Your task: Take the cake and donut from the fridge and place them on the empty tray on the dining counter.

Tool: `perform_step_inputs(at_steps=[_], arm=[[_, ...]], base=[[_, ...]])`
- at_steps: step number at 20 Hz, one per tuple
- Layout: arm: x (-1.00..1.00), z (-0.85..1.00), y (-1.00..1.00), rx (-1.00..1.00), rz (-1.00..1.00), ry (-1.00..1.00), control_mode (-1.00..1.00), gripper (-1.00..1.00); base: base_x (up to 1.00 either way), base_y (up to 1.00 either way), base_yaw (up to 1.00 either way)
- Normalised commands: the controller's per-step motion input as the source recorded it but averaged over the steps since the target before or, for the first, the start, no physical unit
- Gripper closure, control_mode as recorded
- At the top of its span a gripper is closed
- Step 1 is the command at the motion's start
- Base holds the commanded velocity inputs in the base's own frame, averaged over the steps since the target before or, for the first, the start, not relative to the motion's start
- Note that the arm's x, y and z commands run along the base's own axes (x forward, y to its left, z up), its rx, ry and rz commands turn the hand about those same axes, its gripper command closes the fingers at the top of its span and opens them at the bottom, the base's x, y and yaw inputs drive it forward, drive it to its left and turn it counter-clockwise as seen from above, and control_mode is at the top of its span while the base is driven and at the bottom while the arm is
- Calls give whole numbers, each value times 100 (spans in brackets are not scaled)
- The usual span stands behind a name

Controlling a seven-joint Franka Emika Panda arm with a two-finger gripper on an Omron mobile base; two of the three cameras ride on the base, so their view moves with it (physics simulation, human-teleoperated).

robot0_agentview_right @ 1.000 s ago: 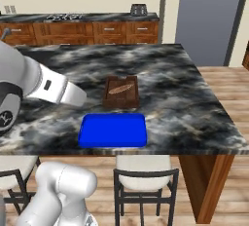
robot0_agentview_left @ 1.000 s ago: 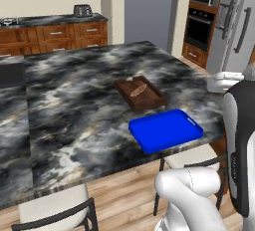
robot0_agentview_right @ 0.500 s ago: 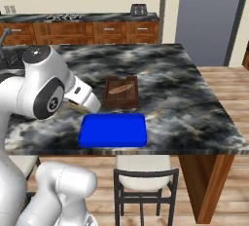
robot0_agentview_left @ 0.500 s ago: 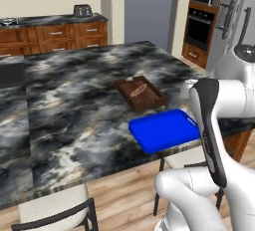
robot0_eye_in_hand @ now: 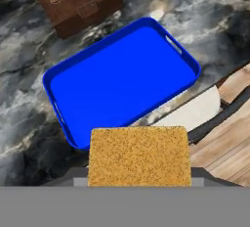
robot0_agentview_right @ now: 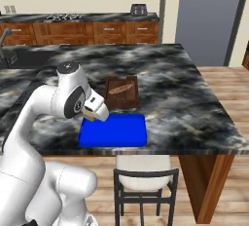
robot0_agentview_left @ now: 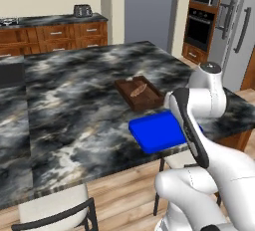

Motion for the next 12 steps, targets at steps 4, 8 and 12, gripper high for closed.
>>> perform_step_inputs(at_steps=[4, 8, 12], arm=[[24, -59, 3, 0, 9, 12, -100, 100], [12, -50, 3, 0, 14, 9, -100, 100], [21, -37, 11, -4, 14, 1, -100, 100]], base=[[0, 0, 0], [0, 0, 0], [0, 0, 0]])
